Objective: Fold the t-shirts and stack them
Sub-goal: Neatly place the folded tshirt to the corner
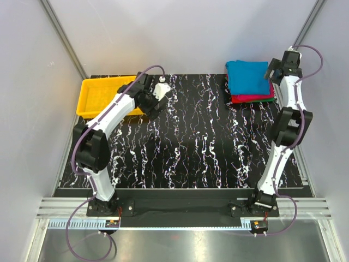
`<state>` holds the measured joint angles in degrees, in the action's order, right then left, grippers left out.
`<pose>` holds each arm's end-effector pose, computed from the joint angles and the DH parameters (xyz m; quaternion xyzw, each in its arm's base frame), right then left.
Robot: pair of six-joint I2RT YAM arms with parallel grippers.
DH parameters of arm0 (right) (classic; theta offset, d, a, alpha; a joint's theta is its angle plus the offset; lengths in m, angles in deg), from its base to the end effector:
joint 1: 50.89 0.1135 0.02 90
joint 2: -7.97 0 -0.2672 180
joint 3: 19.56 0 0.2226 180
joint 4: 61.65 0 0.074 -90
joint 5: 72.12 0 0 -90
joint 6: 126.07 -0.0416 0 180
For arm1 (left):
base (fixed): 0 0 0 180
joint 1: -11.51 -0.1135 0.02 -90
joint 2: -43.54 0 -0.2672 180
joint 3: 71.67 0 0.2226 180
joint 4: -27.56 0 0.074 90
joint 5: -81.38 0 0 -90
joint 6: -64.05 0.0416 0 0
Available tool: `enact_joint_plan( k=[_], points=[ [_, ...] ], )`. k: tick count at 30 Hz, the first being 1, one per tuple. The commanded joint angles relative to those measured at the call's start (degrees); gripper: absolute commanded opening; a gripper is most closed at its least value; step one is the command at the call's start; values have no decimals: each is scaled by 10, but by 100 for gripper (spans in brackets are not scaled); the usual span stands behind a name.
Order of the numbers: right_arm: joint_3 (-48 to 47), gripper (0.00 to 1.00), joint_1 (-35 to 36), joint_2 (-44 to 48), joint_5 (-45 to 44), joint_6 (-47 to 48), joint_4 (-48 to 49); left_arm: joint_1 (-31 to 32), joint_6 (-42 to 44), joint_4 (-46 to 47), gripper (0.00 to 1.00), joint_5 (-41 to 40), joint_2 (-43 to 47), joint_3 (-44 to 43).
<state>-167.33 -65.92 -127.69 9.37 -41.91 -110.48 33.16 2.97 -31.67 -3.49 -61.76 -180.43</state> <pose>0.5016 -0.1411 0.2781 0.1942 0.8706 -0.1019 0.4404 0.3496 -0.1428 0.2892 0.4197 0.8577 -0.0240 0.2961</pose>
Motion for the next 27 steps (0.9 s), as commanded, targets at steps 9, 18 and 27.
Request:
enact_joint_plan(
  k=[9, 18, 27],
  points=[
    [488, 100, 29, 439, 24, -137, 162, -89, -7, 23, 99, 59, 218, 173],
    [717, 100, 76, 573, 67, -161, 120, -154, -16, 88, 99, 45, 404, 395],
    [825, 100, 122, 681, 127, -168, 152, -171, -29, 141, 99, 13, 518, 535]
  ],
)
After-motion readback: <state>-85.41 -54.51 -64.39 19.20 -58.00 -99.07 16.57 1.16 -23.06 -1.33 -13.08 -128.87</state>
